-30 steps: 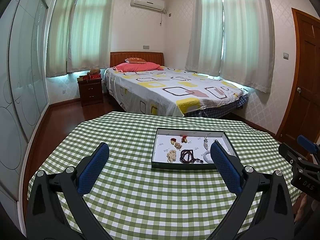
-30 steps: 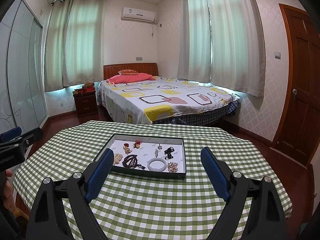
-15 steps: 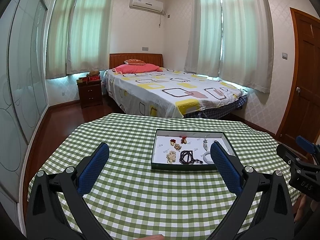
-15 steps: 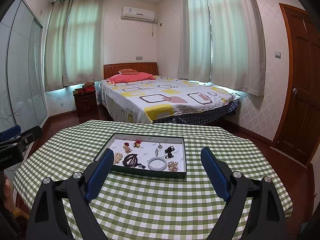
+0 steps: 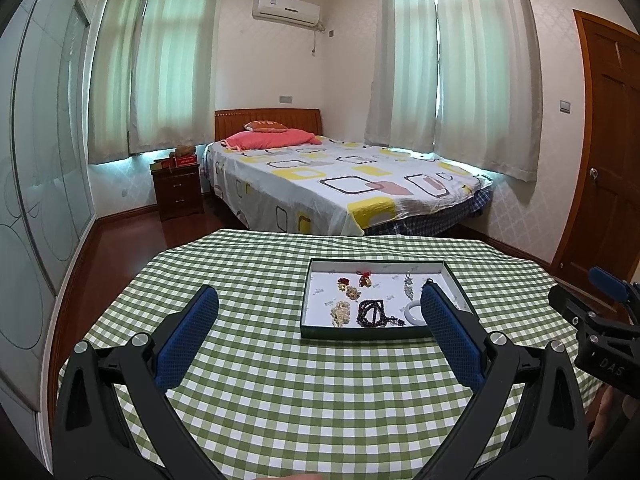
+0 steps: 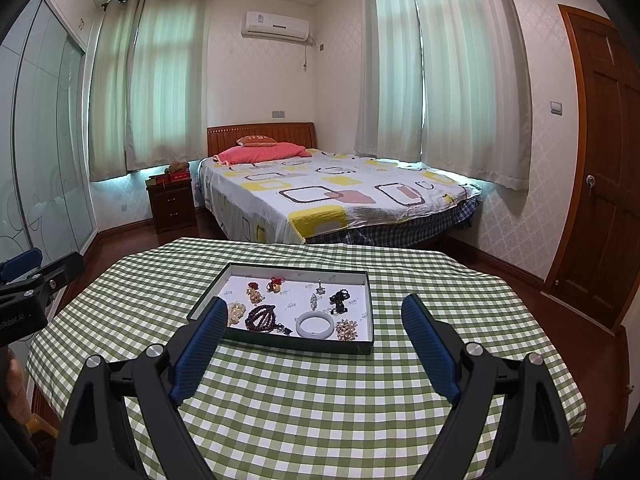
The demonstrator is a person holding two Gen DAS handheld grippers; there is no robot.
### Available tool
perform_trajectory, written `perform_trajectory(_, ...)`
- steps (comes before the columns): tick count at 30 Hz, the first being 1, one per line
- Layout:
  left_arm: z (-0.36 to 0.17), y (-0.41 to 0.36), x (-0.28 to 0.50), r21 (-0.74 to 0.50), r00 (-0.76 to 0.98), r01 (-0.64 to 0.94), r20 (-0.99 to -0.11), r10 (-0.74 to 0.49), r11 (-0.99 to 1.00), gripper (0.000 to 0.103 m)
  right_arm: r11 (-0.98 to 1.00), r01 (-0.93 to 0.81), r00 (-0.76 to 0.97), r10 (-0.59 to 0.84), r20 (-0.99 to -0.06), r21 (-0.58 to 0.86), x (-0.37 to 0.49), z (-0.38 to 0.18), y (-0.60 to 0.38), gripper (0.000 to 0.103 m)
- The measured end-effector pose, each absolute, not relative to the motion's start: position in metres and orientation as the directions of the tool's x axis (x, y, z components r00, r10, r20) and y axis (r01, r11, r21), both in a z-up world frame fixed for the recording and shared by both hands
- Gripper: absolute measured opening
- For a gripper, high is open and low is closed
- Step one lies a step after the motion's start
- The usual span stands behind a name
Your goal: Organize jewelry
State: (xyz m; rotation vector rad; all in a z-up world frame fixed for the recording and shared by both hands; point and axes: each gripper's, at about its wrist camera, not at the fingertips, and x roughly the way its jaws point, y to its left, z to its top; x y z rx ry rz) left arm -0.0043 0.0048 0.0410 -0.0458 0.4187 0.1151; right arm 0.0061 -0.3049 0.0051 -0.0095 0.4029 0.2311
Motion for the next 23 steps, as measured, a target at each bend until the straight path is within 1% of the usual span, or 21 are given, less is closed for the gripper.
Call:
perform_trajectory(8,0.037,0.005,-0.001,-0.034,0.902,-0.117,-0.421,0.092,0.993,0.099,0.974,-0.224,0.891,0.221,-0.396,0.039,0.005,0.002,-0.304,0.086)
perform_trajectory(12,0.033,0.01,0.004,-0.067,0.892,-0.119,-0.445,0.077,0.991,0.099,0.974,-0.224,0.888,0.222,-0.403,0.042,0.005,-0.001,-0.304,0.086)
perform_trajectory(16,0.026,0.015,0.012,-0.035,0.886,-0.142,-0.451,0.112,0.989,0.099,0.973,-0.224,0.883,0.224,-0.413,0.049,0.009,-0.004,-0.304,0.086)
perform_trajectory(18,0.019,0.02,0.02,-0.037,0.873,-0.153,-0.474,0.118,0.988,0.099,0.973,-0.223,0.878,0.224,-0.422,0.054,0.013,-0.007,-0.305,0.086)
perform_trajectory(21,-0.001,0.033,0.041,-0.045,0.837,-0.172,-0.534,0.122,0.984,0.099,0.974,-0.219,0.871,0.22,-0.439,0.054,0.022,-0.014,-0.306,0.086)
perform_trajectory(23,-0.016,0.045,0.057,-0.037,0.809,-0.208,-0.569,0.151,0.977,0.099,0.976,-0.211,0.866,0.214,-0.452,0.057,0.032,-0.02,-0.31,0.086)
